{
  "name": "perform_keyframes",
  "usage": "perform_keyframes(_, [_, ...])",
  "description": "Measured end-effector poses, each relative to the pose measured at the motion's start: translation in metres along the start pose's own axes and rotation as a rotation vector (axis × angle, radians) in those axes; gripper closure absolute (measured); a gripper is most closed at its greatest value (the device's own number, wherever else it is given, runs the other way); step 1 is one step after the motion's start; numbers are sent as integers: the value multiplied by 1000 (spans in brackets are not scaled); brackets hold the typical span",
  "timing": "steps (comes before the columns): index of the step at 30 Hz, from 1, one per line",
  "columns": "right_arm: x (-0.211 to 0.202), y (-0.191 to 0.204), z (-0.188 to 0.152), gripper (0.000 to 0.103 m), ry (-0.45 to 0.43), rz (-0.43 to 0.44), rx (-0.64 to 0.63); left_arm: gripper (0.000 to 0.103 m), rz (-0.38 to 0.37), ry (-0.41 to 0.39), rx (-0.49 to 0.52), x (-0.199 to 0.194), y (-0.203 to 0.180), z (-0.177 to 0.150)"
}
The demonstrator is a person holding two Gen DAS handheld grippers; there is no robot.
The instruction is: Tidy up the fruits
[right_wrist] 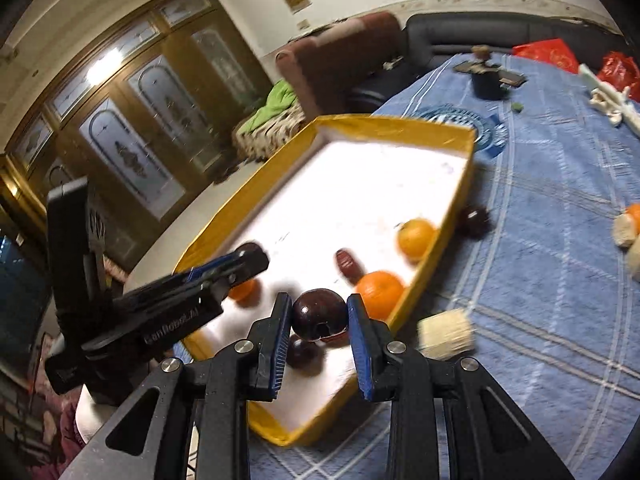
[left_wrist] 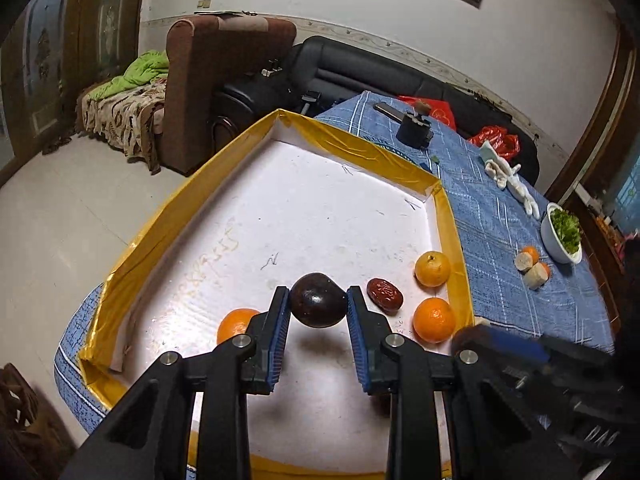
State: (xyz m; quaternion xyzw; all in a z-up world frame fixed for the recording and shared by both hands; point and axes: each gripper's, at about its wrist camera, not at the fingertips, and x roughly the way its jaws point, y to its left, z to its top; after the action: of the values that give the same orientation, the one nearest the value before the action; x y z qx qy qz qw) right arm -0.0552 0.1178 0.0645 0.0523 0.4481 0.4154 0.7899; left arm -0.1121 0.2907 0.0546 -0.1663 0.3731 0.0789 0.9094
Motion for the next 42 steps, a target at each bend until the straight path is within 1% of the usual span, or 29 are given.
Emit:
perform_keyframes(2, [4,-1,-1,71,8,1,7,76,-10,-10,-9,-4,4,0])
perform_keyframes(5, [10,2,0,71,12,-31,-12,76,-19,-20,-21,-8,9,0])
perform_keyframes(9, [16,12,-4,71,8,-95,-80,75,-20,-26,-34,-9,11,0])
perform_keyframes(11, [19,18,-7,70,12,-114,-113,74,-19,-21,-45,-9,14,0])
perform_keyframes(13, [23,22,-8,70,17,-114,-129,64,-18,-16,-55,-9,16,-1])
perform_keyframes(14, [23,24,-9,70,17,-115,-133,52,-16,-18,-60,-10,17,-1])
perform_keyframes(15, [24,25,-9,69,16,-115,-134,44,-13,-21,-65,-11,17,0])
perform_keyframes(17, [21,26,-8,62,7,-113,-130,40,-14,-30,-75,-15,19,0])
perform_keyframes(18, [19,26,-7,52,0,-114,-129,37,-14,-30,-80,-16,20,0])
perform_keyframes(19, [14,25,-6,45,-15,-116,-126,35,-12,-29,-87,-17,20,0])
perform_keyframes(22, [-8,19,-1,44,-66,-131,-113,33,-24,-30,-113,-24,23,2])
perform_keyframes(24, [-28,8,3,44,-114,-156,-93,28,-37,-32,-130,-29,24,3])
perform_keyframes(27, [-55,-21,5,43,-148,-214,-40,23,-57,-45,-152,-35,24,4])
perform_keyframes(28, [-61,-34,4,43,-146,-238,-16,23,-64,-45,-157,-36,22,5])
perform_keyframes(30, [-64,-48,-2,43,-124,-254,10,23,-78,-37,-152,-34,17,4])
perform_keyframes(32, [-54,-57,-8,43,-63,-254,12,23,-85,-26,-136,-32,10,3])
perform_keyframes(35, [-33,-56,-18,43,3,-273,-39,23,-97,-8,-110,-29,-1,1])
perform_keyframes(38, [-18,-51,-21,43,21,-279,-75,23,-94,-13,-98,-33,-5,1])
perform_keyframes(42, [-3,-52,-16,43,39,-274,-97,23,-91,-16,-94,-35,-6,2])
